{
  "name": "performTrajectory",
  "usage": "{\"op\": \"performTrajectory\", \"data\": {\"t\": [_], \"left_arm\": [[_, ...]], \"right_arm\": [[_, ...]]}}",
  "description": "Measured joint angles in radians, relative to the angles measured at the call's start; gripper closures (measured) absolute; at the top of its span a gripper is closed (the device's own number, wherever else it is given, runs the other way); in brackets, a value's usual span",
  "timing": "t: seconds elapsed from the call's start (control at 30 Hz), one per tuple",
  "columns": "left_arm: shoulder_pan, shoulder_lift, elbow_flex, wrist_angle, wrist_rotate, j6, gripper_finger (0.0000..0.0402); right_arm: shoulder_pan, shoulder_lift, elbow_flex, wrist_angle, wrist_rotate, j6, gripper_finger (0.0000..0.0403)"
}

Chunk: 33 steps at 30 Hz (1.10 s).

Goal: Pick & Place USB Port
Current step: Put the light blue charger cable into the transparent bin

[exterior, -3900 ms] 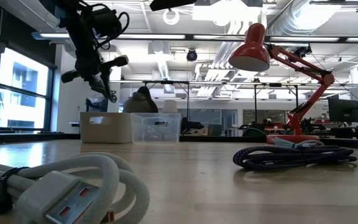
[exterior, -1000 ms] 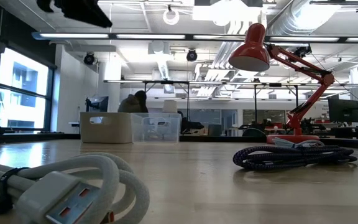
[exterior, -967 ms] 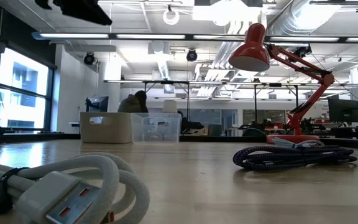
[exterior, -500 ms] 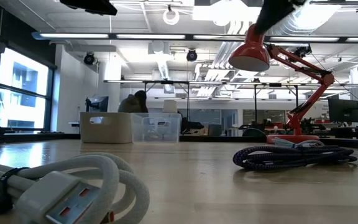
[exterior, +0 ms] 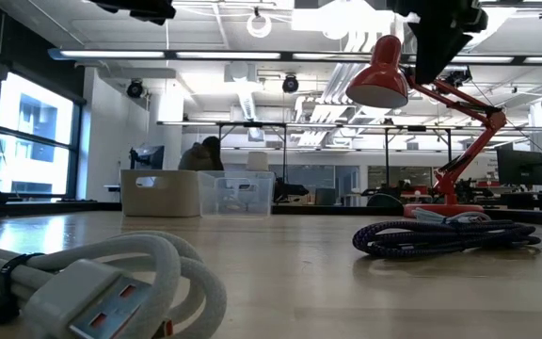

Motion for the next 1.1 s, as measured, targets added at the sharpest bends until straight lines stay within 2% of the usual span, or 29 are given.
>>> {"op": "performTrajectory", "data": {"t": [0.2, 0.37, 0.5, 0.67, 0.77, 0.9, 1.1], "left_arm": [[0.000, 0.000, 0.000, -0.040, 0.000, -0.006, 0.0291], [0.000, 0.000, 0.000, -0.039, 0.000, -0.007, 0.0291], [0.000, 0.000, 0.000, -0.048, 0.000, -0.007, 0.0291], [0.000, 0.000, 0.000, -0.052, 0.000, -0.007, 0.0291], [0.000, 0.000, 0.000, -0.053, -0.003, -0.001, 0.0291], [0.000, 0.000, 0.000, -0.053, -0.003, 0.019, 0.0291], [0.000, 0.000, 0.000, -0.053, -0.009, 0.031, 0.0291]], "right_arm": [[-0.061, 0.000, -0.007, 0.003, -0.072, -0.033, 0.0267], [-0.140, -0.003, -0.119, 0.033, -0.160, -0.101, 0.0267], [-0.187, -0.003, -0.246, 0.148, -0.219, -0.150, 0.0267], [-0.214, -0.003, -0.387, 0.378, -0.322, -0.194, 0.0267], [-0.230, -0.003, -0.447, 0.462, -0.316, -0.194, 0.0267], [-0.240, -0.003, -0.476, 0.492, -0.318, -0.195, 0.0265], [-0.240, -0.003, -0.476, 0.510, -0.310, -0.189, 0.0232]]}}
